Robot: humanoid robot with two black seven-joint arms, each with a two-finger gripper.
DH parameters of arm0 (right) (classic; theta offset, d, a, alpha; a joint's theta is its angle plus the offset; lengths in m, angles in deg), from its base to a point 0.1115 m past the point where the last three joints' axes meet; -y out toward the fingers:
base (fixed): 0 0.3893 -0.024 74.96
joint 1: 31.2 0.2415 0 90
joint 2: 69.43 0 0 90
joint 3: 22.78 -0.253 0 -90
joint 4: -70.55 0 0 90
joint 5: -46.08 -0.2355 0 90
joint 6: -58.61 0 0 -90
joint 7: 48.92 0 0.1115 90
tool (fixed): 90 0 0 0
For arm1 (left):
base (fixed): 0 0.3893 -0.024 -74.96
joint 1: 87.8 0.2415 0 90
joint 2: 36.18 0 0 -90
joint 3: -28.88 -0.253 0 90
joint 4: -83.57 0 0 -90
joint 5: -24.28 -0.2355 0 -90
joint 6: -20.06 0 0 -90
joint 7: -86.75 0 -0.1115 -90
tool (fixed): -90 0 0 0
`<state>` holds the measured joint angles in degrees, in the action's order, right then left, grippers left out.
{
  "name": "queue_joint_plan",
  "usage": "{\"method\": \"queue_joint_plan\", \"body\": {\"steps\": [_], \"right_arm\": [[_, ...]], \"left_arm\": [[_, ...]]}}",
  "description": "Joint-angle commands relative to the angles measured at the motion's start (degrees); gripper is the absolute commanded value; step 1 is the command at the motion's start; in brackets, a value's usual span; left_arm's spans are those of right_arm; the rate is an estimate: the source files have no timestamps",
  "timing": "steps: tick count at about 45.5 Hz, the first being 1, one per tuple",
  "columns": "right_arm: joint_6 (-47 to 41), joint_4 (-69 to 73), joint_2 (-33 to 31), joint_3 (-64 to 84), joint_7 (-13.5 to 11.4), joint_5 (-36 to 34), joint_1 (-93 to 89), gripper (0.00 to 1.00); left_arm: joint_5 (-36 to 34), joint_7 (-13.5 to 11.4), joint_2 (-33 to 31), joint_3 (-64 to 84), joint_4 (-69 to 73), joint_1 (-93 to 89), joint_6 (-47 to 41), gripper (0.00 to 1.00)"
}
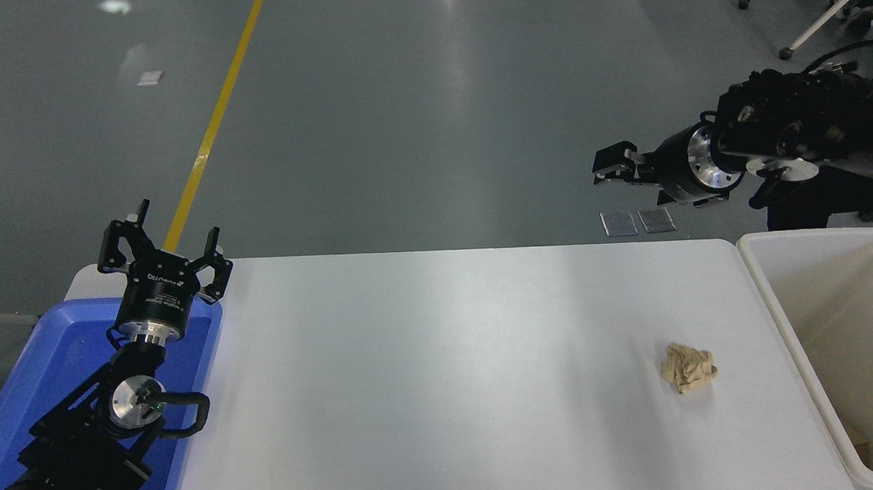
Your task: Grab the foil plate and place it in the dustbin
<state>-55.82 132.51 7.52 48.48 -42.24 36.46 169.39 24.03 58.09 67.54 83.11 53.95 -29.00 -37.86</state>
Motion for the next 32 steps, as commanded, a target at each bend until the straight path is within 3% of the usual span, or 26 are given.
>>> {"method": "queue_joint_plan", "body": {"steps": [1, 11, 23, 32], "right_arm": [[-3.0, 8.6, -2.4, 1.6, 0.0, 3.1, 9.3, 1.00], [-6.6, 9.4, -4.4, 1.7, 0.0, 3.0, 13.7, 1.00], [-18.7, 12.1, -7.9, 2.4, -0.1, 2.8, 20.2, 1.00], [-20.6, 15.0, -8.7, 2.5, 0.0, 3.3, 23.8, 1.00]], "left_arm": [[0.0, 0.0, 0.1, 0.0, 0.0, 0.0, 0.0, 0.98], [0.0, 0.0, 0.0, 0.0, 0.0, 0.0, -0.1, 0.98], [0.0, 0.0, 0.0, 0.0, 0.0, 0.1, 0.0, 0.98], [0.0, 0.0, 0.1, 0.0, 0.0, 0.1, -0.1, 0.98]]}}
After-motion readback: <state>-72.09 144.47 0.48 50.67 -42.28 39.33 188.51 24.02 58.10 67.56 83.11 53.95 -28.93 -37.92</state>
